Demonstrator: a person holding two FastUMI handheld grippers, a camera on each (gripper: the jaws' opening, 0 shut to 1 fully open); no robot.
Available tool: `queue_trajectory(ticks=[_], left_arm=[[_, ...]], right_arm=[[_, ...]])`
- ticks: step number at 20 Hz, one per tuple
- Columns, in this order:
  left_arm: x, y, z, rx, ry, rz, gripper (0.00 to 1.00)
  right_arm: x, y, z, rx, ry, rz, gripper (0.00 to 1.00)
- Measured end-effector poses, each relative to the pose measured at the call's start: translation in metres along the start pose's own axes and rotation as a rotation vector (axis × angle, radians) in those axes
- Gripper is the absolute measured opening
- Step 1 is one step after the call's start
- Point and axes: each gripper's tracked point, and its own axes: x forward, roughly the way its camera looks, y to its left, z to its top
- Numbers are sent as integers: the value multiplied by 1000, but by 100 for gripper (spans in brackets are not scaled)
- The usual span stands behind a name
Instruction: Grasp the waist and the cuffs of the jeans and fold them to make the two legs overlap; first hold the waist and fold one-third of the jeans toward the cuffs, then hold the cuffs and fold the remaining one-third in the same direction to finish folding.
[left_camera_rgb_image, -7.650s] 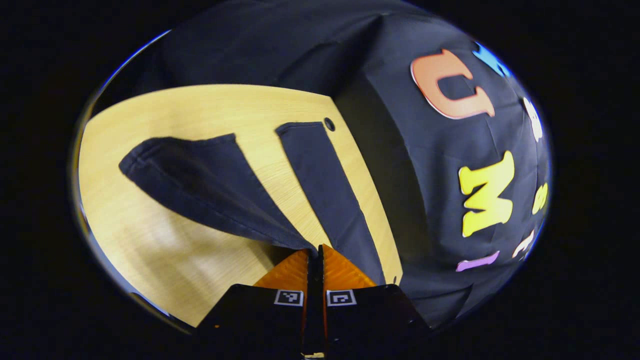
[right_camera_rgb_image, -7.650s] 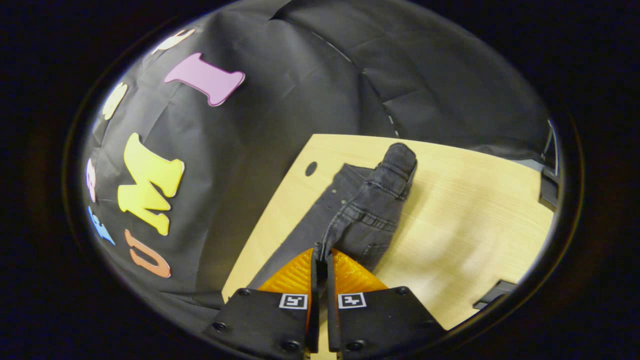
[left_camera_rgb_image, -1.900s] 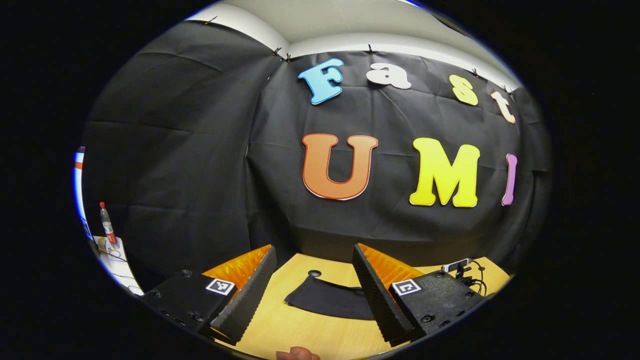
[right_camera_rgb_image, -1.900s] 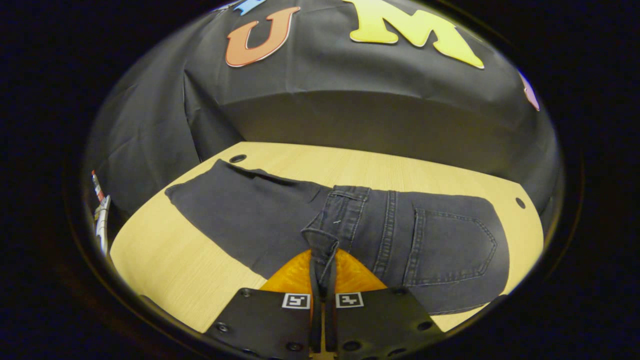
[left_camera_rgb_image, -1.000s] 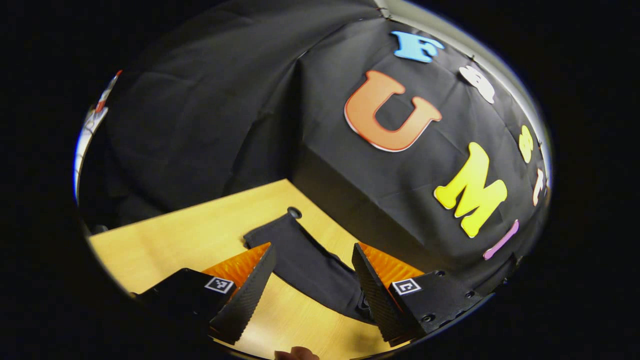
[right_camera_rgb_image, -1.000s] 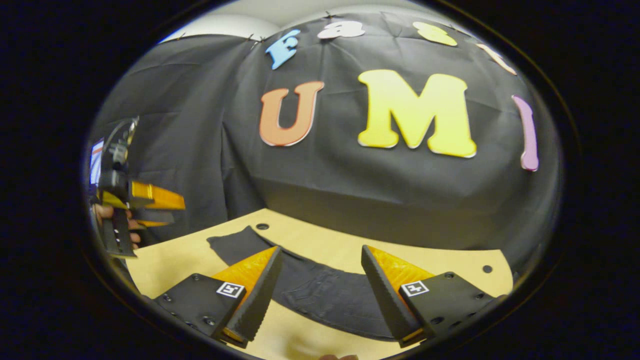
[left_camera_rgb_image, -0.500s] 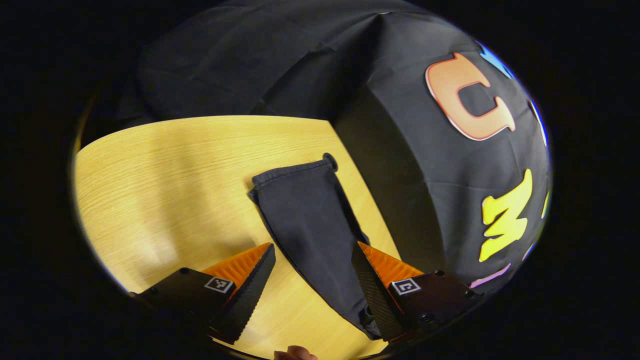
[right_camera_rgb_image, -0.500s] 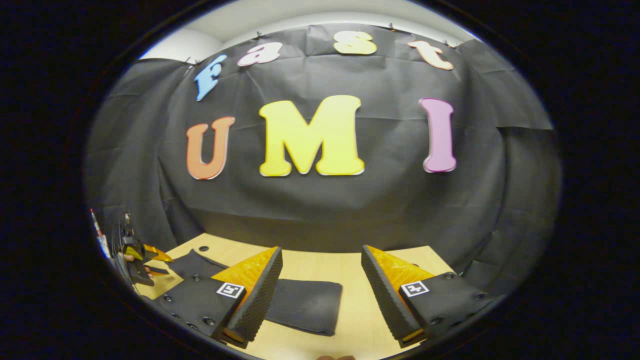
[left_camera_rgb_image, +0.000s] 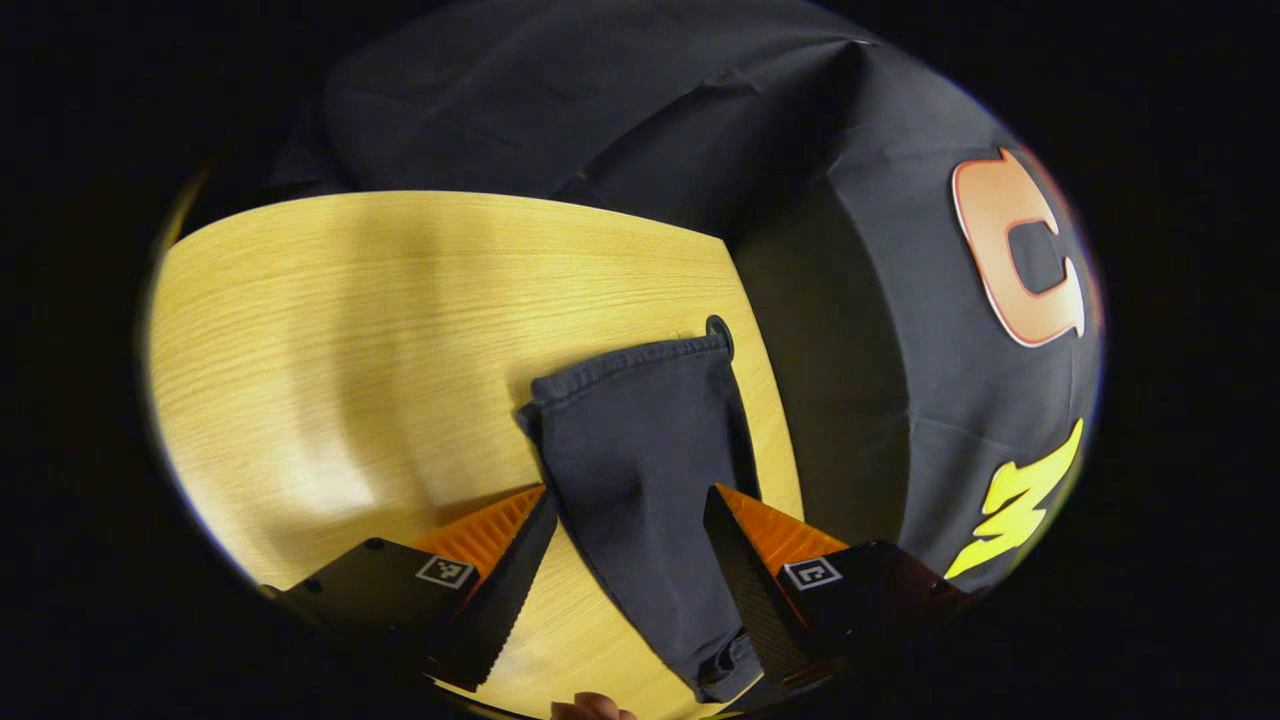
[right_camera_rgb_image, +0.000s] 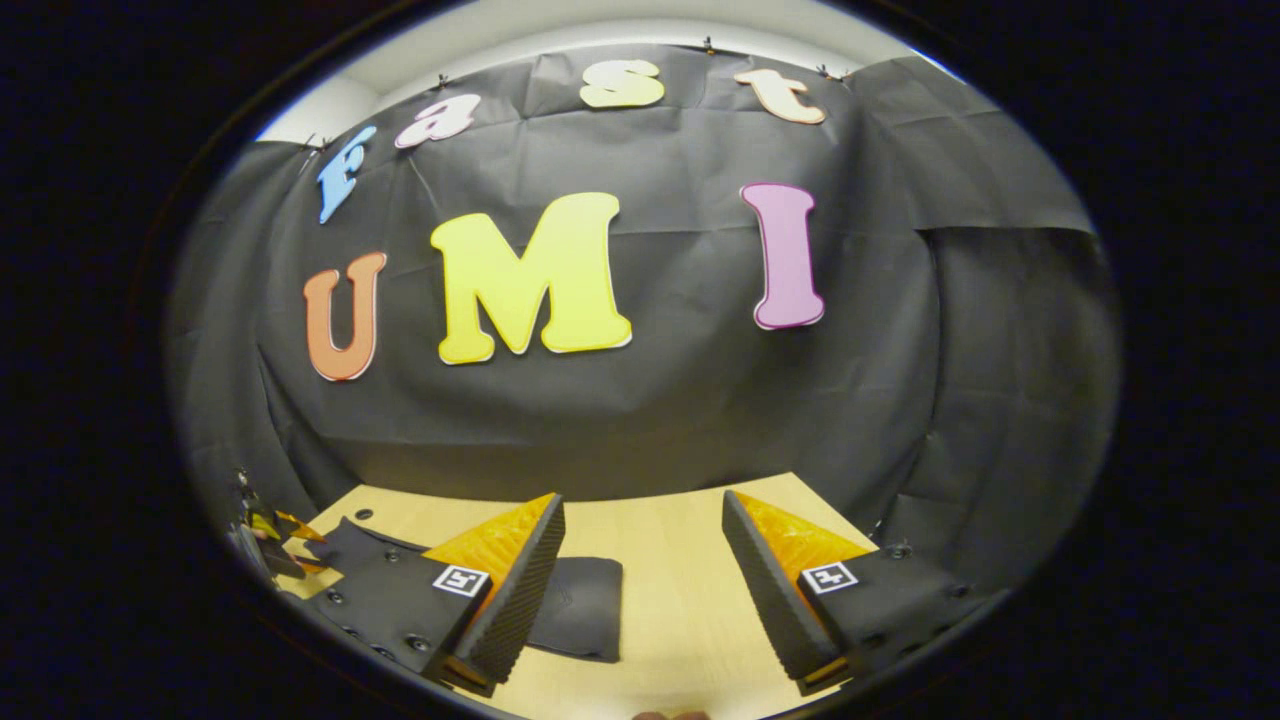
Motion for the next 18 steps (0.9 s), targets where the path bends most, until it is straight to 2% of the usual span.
queue_trajectory(ticks=[2, 6, 7, 9, 10, 11, 12, 14, 15, 16, 18], left_arm=[[6, -4, 4, -46, -1, -23, 96], [17, -6, 7, -118, -12, -80, 96], [20, -4, 8, -156, -17, -92, 95], [27, 1, 8, -226, -21, -102, 67], [32, 10, 2, -251, -19, -78, 51], [32, 8, 2, -300, -28, -103, 29], [34, 8, 2, -321, -29, -112, 7], [30, 10, 2, -299, -31, -97, 6], [29, 11, 1, -275, -28, -83, 4], [27, 12, 0, -253, -25, -71, 4], [25, 11, 2, -243, -28, -59, 4]], right_arm=[[0, -1, -3, 2, 8, -4, 94], [-4, -11, -6, 6, 14, -24, 94], [-4, -13, -5, 13, 16, -30, 97], [-5, -18, -5, 25, 19, -40, 97], [-5, -20, -4, 28, 20, -42, 94], [-6, -22, -2, 30, 19, -44, 97], [-7, -24, -1, 29, 19, -46, 94], [-8, -25, 0, 31, 16, -47, 97], [-10, -27, -1, 29, 17, -46, 94], [-10, -28, -1, 26, 20, -48, 98], [-12, -33, 0, 29, 16, -54, 98]])
